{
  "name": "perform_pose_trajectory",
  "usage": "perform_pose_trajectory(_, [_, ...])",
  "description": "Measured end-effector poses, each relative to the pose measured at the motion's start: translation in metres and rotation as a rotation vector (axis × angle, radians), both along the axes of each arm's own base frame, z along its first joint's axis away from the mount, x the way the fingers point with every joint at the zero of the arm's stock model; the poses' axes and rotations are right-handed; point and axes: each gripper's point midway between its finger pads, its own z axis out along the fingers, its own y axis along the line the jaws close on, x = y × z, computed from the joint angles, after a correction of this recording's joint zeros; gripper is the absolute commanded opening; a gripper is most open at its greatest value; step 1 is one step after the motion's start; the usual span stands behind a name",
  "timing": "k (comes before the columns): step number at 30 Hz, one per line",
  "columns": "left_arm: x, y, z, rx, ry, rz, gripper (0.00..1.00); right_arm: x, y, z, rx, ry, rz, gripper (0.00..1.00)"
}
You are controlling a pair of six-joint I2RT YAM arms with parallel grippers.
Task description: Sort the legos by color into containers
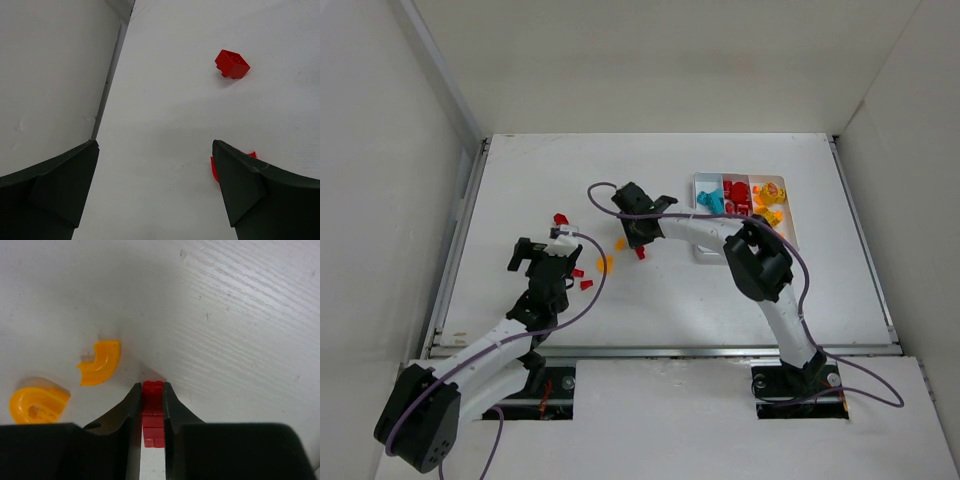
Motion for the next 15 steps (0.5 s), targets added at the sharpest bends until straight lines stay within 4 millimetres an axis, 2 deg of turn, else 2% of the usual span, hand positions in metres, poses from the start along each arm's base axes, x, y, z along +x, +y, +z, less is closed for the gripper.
perform_pose_trajectory(3, [0.000, -0.005, 0.000, 0.003, 0.003, -0.025, 0.94, 0.002, -0.002, 0.004, -0.007, -0.017, -0.010, 0.00])
perform_pose_trajectory(5, [0.002, -0.015, -0.002, 0.008, 0.018, -0.077, 0.96, 0.006, -0.002, 0.017, 0.010, -0.048, -0.017, 0.00])
perform_pose_trajectory(7, [0.005, -0.028, -0.002, 0.019, 0.053, -0.143, 0.99, 0.005, -0.005, 0.043, 0.055, -0.097, -0.022, 0.00])
perform_pose_trajectory(8, [0.009, -0.038, 0.000, 0.018, 0.074, -0.192, 0.99, 0.005, -0.006, 0.063, 0.090, -0.138, -0.025, 0.00])
perform_pose_trajectory(10, [0.020, -0.063, 0.020, -0.007, 0.074, -0.304, 0.99, 0.005, -0.012, 0.120, 0.194, -0.255, -0.044, 0.00])
perform_pose_trajectory(11, [0.025, -0.077, 0.035, -0.032, 0.051, -0.360, 0.99, 0.004, -0.018, 0.154, 0.246, -0.322, -0.059, 0.00])
perform_pose_trajectory(15, [0.038, -0.130, 0.106, -0.160, -0.078, -0.586, 0.99, 0.001, -0.043, 0.308, 0.508, -0.627, -0.144, 0.00])
